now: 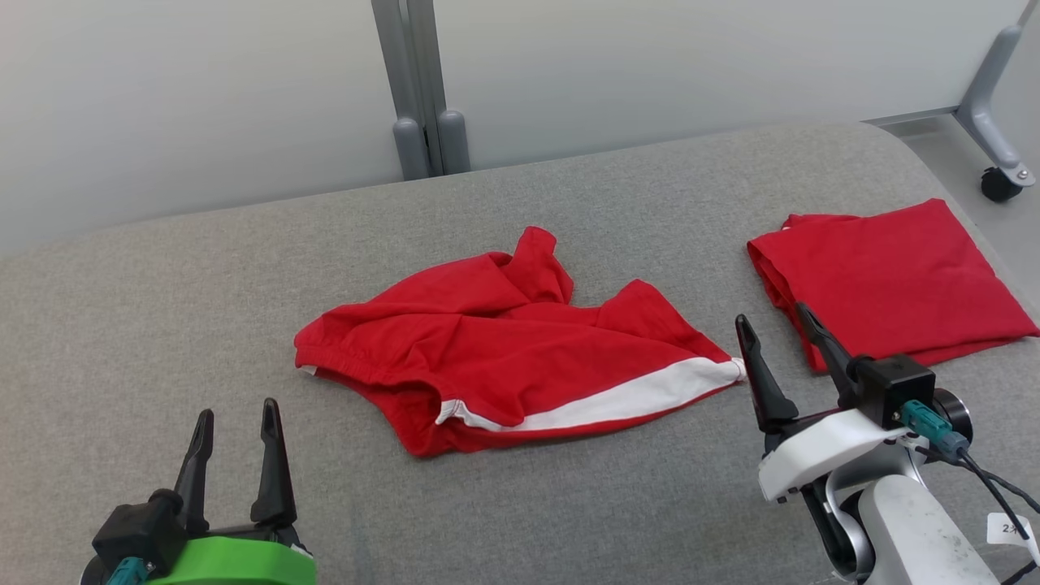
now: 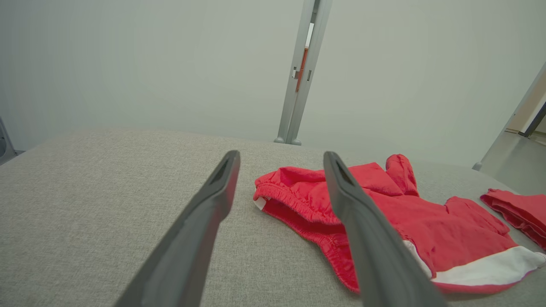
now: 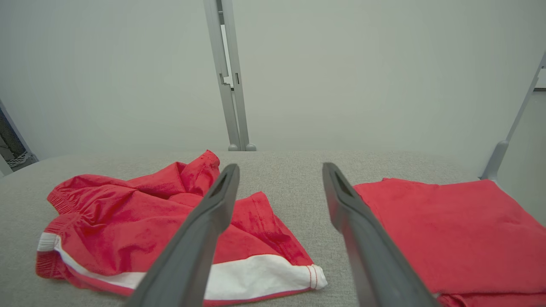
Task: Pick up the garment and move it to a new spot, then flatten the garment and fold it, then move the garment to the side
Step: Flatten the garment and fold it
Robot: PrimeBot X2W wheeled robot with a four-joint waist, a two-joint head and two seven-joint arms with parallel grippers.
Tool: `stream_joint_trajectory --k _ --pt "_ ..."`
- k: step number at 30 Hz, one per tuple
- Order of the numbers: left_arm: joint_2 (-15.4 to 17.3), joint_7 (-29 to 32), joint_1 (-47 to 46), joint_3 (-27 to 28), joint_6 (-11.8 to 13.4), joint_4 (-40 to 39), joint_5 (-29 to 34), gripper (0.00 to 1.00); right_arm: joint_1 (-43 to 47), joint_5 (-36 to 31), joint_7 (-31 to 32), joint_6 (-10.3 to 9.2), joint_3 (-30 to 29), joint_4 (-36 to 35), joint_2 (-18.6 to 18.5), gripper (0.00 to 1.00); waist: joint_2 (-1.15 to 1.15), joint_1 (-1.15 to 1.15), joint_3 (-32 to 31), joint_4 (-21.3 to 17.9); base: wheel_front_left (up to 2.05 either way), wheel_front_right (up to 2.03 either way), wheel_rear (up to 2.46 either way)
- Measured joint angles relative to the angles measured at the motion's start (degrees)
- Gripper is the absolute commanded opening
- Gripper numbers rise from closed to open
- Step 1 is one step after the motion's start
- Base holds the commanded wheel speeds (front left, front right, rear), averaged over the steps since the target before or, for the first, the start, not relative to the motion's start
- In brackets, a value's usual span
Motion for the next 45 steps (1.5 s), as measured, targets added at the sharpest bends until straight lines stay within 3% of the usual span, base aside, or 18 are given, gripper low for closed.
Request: stream_joint_trajectory --k 9,12,16,23,34,35,39,45 --pt "0.0 0.0 0.0 -1.5 -0.3 0.4 0.6 1.0 0.0 -0.2 0.3 0.0 -0.5 0.1 0.1 1.0 0.0 0.0 0.5 0.2 0.0 0.0 0.0" --pt "0.0 0.0 -0.4 -4.1 -0.5 1.6 3.0 1.0 -0.9 2.2 2.9 0.0 0.9 1.0 0.0 1.0 0.0 0.0 0.8 0.2 0.0 0.0 0.0" --pt "0.1 1.8 -2.8 -11.7 -0.9 7.8 2.7 1.0 -3.1 5.6 9.0 0.01 2.8 4.0 -2.0 1.0 0.0 0.0 1.4 0.2 0.0 0.0 0.0" --pt "1.9 9.2 -11.7 -22.5 -1.2 15.5 -3.8 1.0 -9.9 9.3 16.1 -0.01 4.9 10.0 -5.0 1.0 0.0 0.0 3.6 0.3 0.0 0.0 0.0" --pt "2.6 10.5 -20.4 -25.5 -1.2 23.1 -7.2 1.0 -18.4 14.1 22.4 -0.01 11.7 21.8 -4.9 1.0 0.0 0.0 7.8 -0.2 0.0 0.0 0.0" --pt "2.6 10.5 -20.9 -25.8 -1.2 23.7 -7.4 0.89 -19.1 14.4 22.8 -0.01 12.2 22.5 -4.8 1.0 0.0 0.0 8.1 -0.2 0.0 0.0 0.0" --pt "2.7 11.2 -22.1 -27.5 -1.2 25.4 -8.5 0.0 -21.3 15.9 23.5 0.0 14.1 24.4 -4.4 1.0 0.0 0.0 9.3 -0.4 0.0 0.0 0.0" --pt "2.9 10.7 -22.9 -29.5 -1.2 26.6 -10.8 0.0 -22.8 17.4 25.4 0.0 14.9 26.8 -4.5 1.0 0.0 0.0 10.0 -0.3 0.0 0.0 0.0"
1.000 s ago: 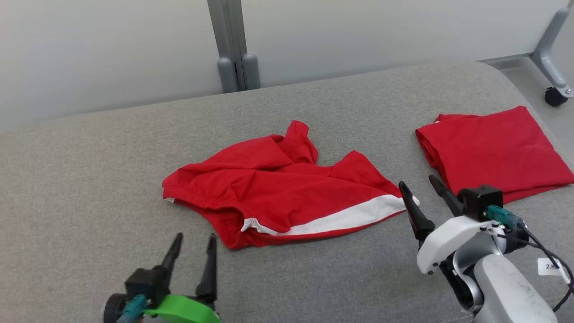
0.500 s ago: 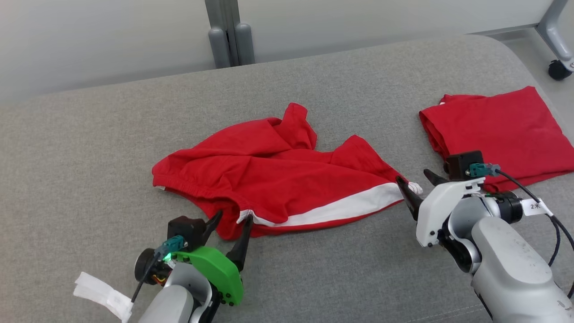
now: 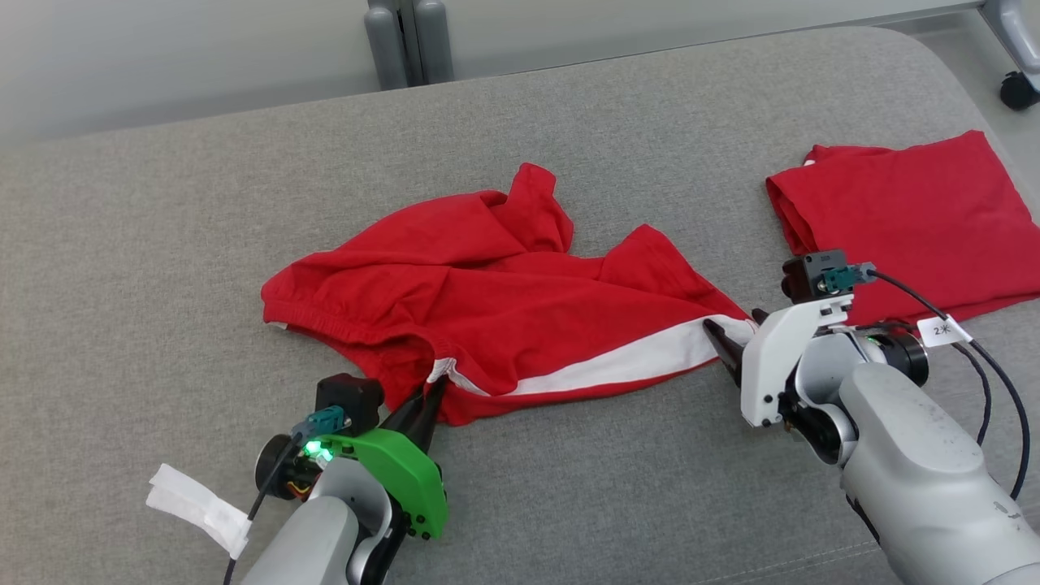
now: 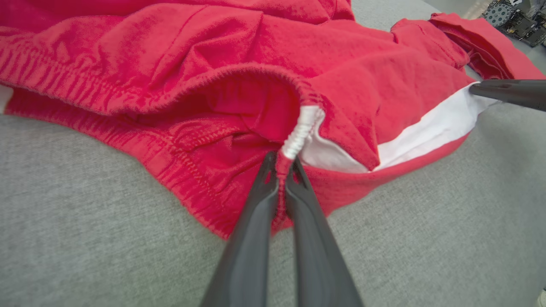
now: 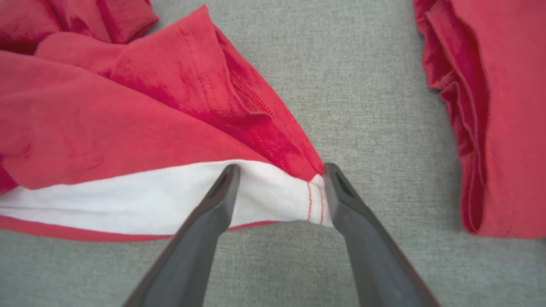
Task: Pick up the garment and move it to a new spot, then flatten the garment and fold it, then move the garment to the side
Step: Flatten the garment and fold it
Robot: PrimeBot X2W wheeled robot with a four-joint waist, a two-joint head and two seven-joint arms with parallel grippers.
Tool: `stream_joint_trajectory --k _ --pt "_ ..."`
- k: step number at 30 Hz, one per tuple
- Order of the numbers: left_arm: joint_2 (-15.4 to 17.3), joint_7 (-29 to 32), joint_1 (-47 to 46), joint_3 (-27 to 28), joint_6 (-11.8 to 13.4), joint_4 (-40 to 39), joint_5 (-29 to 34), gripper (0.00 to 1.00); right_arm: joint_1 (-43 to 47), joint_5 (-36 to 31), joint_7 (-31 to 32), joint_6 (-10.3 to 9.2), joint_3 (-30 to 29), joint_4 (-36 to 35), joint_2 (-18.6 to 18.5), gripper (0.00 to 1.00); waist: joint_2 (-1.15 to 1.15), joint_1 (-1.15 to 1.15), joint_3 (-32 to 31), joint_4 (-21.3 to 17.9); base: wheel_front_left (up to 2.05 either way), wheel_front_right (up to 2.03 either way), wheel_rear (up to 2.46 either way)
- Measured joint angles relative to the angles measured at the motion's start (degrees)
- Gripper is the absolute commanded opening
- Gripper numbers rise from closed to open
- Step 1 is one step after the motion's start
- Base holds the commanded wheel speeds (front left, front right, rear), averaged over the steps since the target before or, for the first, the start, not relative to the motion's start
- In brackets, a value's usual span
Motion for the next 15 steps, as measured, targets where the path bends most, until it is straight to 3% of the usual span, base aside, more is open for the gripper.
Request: stream_joint_trajectory --k 15 --pt "1.4 -2.6 -1.4 -1.4 0.0 1.3 -1.7 0.0 0.4 1.7 4.6 -0.01 -3.9 -0.8 1.2 1.0 0.0 0.0 0.8 0.6 0.0 0.0 0.0"
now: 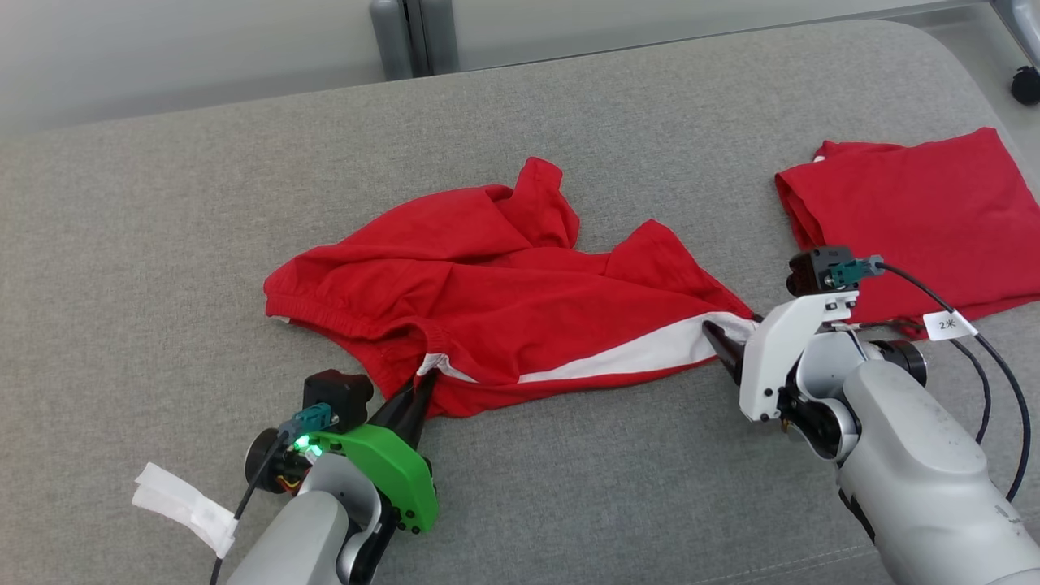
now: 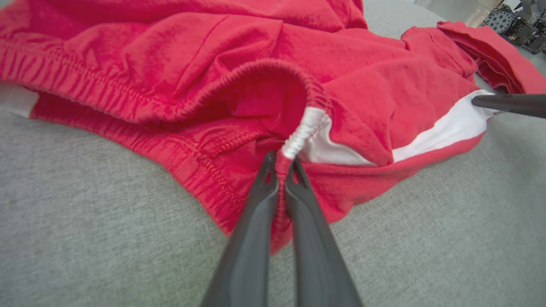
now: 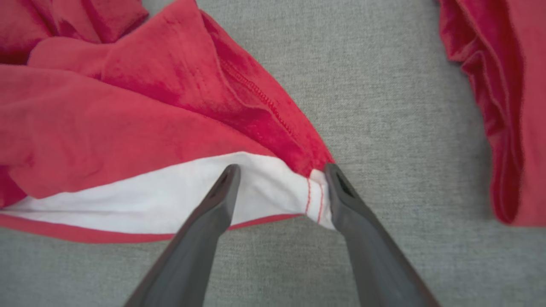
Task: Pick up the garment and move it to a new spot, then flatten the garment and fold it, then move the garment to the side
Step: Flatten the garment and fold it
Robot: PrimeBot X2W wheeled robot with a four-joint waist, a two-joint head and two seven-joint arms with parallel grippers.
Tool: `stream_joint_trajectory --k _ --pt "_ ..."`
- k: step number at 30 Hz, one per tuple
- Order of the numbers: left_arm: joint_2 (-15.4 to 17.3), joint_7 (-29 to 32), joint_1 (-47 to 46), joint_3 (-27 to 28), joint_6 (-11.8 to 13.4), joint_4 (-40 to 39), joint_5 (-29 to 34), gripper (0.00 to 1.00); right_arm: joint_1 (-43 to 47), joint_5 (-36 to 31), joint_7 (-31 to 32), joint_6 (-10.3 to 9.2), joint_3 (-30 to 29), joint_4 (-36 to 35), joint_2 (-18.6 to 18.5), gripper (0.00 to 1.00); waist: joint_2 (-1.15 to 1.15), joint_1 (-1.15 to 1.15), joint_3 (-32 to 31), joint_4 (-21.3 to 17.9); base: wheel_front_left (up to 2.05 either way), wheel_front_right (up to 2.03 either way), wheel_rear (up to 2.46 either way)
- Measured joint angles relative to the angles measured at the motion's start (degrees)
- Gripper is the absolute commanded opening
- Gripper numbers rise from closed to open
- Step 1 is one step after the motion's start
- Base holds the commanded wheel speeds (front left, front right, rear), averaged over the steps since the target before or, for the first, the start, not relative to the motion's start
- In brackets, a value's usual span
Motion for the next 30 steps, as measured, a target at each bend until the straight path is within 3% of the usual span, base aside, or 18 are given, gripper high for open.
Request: stream_joint_trajectory --k 7,8,10,18,25,30 --pt "0.0 -0.6 -0.4 -0.3 0.0 0.0 -0.6 0.0 2.9 -1.7 2.0 0.0 -1.7 -2.7 0.5 1.0 0.0 0.0 0.2 -0.2 0.0 0.0 0.0" --pt "0.0 -0.7 -0.5 -0.3 0.0 0.0 -0.6 0.0 3.2 -2.0 2.3 0.0 -1.9 -3.1 0.6 0.77 0.0 0.0 0.2 -0.2 0.0 0.0 0.0" --pt "0.0 -0.7 -0.6 -0.4 0.0 0.0 -0.9 0.0 3.8 -3.2 2.4 0.0 -2.3 -4.1 0.7 0.0 0.0 0.0 0.2 -0.3 0.0 0.0 0.0" --pt "-0.6 -4.0 -1.7 -0.5 0.0 -4.7 -5.7 0.0 4.8 -3.5 -1.5 0.0 -5.0 -12.0 1.3 0.0 0.0 0.0 -0.3 0.0 0.0 0.0 0.0" --pt "1.1 -5.5 -4.6 1.6 0.0 -18.8 -13.7 0.0 5.3 -0.4 -0.8 0.0 -8.1 -26.3 -0.4 0.0 0.0 0.01 -1.3 0.5 0.0 0.0 0.0" --pt "3.5 -1.8 -9.1 4.2 0.0 -28.4 -18.3 0.0 4.6 1.6 3.0 0.0 -11.2 -37.2 -1.4 0.0 0.0 0.01 -1.4 0.5 0.0 0.0 0.0"
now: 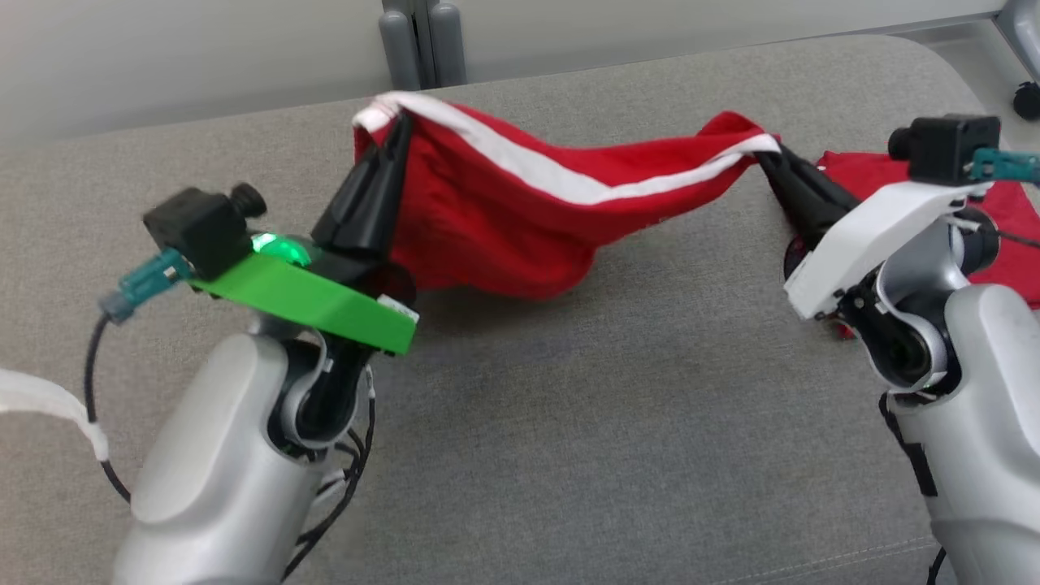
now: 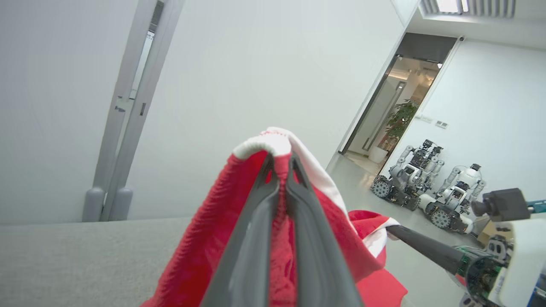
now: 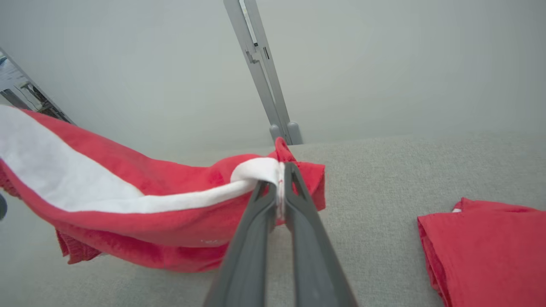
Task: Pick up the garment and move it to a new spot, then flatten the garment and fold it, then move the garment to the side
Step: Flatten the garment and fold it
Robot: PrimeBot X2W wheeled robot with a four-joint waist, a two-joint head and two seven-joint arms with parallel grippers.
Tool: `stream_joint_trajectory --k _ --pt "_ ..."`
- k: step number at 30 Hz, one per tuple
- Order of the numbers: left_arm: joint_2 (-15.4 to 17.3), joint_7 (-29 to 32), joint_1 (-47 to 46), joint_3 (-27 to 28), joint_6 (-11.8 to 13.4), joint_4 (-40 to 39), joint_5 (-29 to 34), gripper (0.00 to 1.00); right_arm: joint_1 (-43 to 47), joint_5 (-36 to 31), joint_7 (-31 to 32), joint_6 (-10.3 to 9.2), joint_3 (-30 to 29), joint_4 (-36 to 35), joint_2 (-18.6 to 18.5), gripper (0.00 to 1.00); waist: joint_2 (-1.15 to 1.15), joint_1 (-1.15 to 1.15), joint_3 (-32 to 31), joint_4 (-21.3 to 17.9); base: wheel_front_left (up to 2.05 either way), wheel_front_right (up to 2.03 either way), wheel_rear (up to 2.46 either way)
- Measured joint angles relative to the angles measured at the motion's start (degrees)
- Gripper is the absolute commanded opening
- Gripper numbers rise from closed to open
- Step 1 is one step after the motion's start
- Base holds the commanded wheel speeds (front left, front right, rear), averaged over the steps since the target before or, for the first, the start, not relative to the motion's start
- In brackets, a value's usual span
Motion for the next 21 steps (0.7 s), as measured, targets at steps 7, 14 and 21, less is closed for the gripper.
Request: stream_joint_trajectory --k 7,14,21 --pt "3.3 9.2 -11.8 2.9 0.4 -2.7 -4.1 0.0 -12.1 -5.3 7.0 -0.01 -0.7 -3.7 -2.2 0.0 0.0 0.0 2.8 -0.3 0.0 0.0 0.0" --pt "5.0 11.4 -27.0 8.8 2.1 4.1 -6.1 0.0 -31.9 -8.4 6.4 0.0 -1.9 5.4 2.8 0.0 0.0 0.01 9.7 -0.8 0.0 0.0 0.0" --pt "6.3 0.5 -41.6 11.5 2.3 8.7 1.0 0.0 -49.0 -12.7 -9.7 0.05 -6.1 15.0 7.4 0.0 0.0 0.01 18.1 -1.1 0.0 0.0 0.0"
